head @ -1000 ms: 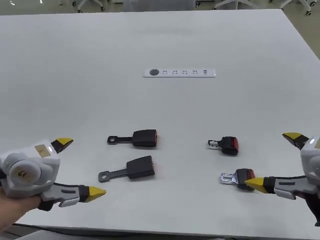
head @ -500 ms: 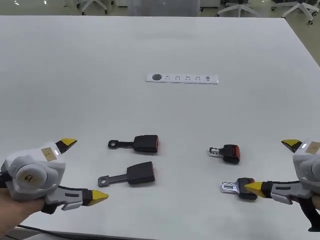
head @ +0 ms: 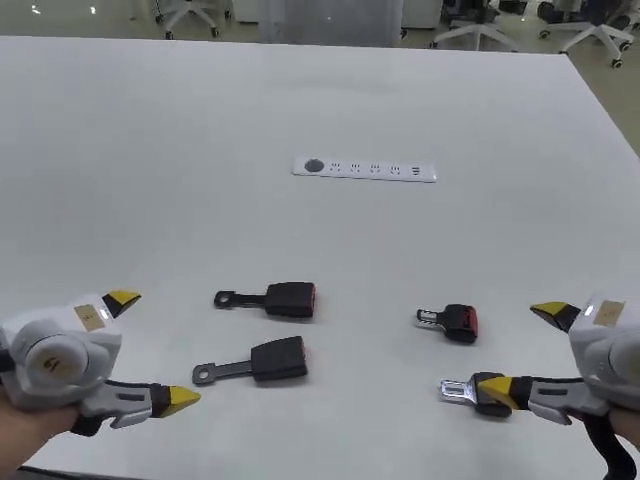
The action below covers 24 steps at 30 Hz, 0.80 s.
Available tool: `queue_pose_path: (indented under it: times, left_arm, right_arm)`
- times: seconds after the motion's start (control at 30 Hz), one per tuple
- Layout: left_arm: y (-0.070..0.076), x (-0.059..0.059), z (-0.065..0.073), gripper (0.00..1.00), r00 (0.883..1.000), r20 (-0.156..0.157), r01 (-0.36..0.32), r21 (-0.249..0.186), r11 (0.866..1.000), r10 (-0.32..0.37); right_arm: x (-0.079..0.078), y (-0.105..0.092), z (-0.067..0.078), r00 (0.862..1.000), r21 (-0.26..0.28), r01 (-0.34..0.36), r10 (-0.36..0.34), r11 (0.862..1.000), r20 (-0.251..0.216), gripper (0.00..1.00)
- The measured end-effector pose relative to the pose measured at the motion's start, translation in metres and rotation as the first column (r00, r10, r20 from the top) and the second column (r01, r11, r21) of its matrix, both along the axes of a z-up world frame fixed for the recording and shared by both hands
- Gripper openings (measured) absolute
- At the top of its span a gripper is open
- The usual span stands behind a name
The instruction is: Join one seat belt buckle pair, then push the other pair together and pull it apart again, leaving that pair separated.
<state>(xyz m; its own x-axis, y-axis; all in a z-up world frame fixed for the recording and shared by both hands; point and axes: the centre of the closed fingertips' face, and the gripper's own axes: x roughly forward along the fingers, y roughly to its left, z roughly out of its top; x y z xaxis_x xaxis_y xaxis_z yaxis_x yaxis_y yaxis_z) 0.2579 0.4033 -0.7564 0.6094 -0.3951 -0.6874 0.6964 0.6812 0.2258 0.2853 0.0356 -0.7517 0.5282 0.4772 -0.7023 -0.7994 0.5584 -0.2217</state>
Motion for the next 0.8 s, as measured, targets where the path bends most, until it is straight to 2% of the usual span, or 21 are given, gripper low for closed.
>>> queue_pose_path:
  times: [0.07,0.1,0.17,0.2,0.23,0.27,0.3,0.33,0.4,0.47,0.5,0.53,0.57,0.63,0.73,0.8]
  left_arm:
    - [-0.010,0.002,-0.006,0.91,0.999,-0.020,0.027,-0.003,1.000,-0.027]
    - [-0.014,0.002,-0.011,0.88,0.998,-0.034,0.046,-0.009,0.999,-0.047]
    - [-0.023,0.002,-0.020,0.83,0.994,-0.057,0.093,-0.007,0.996,-0.093]
    - [-0.028,0.001,-0.023,0.81,0.992,-0.071,0.109,-0.004,0.994,-0.109]
    - [-0.031,0.003,-0.029,0.79,0.989,-0.074,0.128,0.018,0.992,-0.126]
    - [-0.034,0.007,-0.037,0.78,0.986,-0.079,0.148,0.034,0.988,-0.145]
    - [-0.038,0.006,-0.040,0.78,0.983,-0.095,0.163,0.032,0.986,-0.159]
    - [-0.044,0.006,-0.044,0.78,0.977,-0.120,0.180,0.012,0.984,-0.177]
    - [-0.055,0.010,-0.048,0.76,0.970,-0.133,0.207,0.005,0.978,-0.205]
    - [-0.061,0.012,-0.055,0.72,0.958,-0.152,0.250,0.028,0.968,-0.243]
    - [-0.063,0.014,-0.059,0.69,0.949,-0.170,0.277,0.050,0.960,-0.265]
    - [-0.067,0.017,-0.061,0.66,0.945,-0.171,0.290,0.049,0.956,-0.278]
    - [-0.072,0.020,-0.062,0.61,0.942,-0.179,0.294,0.039,0.955,-0.283]
    - [-0.080,0.026,-0.064,0.56,0.938,-0.197,0.293,0.013,0.956,-0.285]
    - [-0.082,0.035,-0.072,0.53,0.934,-0.204,0.311,0.062,0.948,-0.293]
    - [-0.085,0.035,-0.079,0.53,0.925,-0.223,0.333,0.078,0.940,-0.309]
  right_arm:
    - [-0.001,0.001,-0.004,1.000,-0.012,-0.015,0.014,1.000,-0.012,0.71]
    - [-0.005,0.002,-0.009,0.998,-0.035,-0.050,0.049,0.998,-0.025,0.70]
    - [-0.008,0.004,-0.015,0.994,-0.081,-0.105,0.103,0.991,-0.019,0.66]
    - [-0.010,0.005,-0.017,0.993,-0.084,-0.119,0.117,0.989,-0.027,0.65]
    - [-0.019,0.009,-0.025,0.985,-0.093,-0.167,0.161,0.982,-0.067,0.61]
    - [-0.022,0.010,-0.027,0.981,-0.096,-0.183,0.175,0.978,-0.084,0.57]
    - [-0.022,0.012,-0.028,0.981,-0.090,-0.181,0.173,0.979,-0.085,0.53]
    - [-0.022,0.014,-0.030,0.977,-0.090,-0.205,0.198,0.975,-0.083,0.52]
    - [-0.022,0.013,-0.037,0.968,-0.114,-0.243,0.233,0.963,-0.094,0.52]
    - [-0.024,0.010,-0.046,0.960,-0.130,-0.263,0.246,0.956,-0.136,0.52]
    - [-0.023,0.009,-0.050,0.956,-0.142,-0.277,0.258,0.950,-0.138,0.51]
    - [-0.024,0.007,-0.055,0.949,-0.151,-0.296,0.273,0.943,-0.155,0.51]
    - [-0.024,0.006,-0.060,0.944,-0.156,-0.306,0.278,0.939,-0.175,0.51]
    - [-0.022,0.003,-0.066,0.942,-0.166,-0.311,0.280,0.936,-0.186,0.50]
    - [-0.017,-0.005,-0.074,0.942,-0.197,-0.312,0.276,0.929,-0.190,0.51]
    - [-0.018,-0.009,-0.080,0.936,-0.210,-0.320,0.274,0.924,-0.221,0.50]
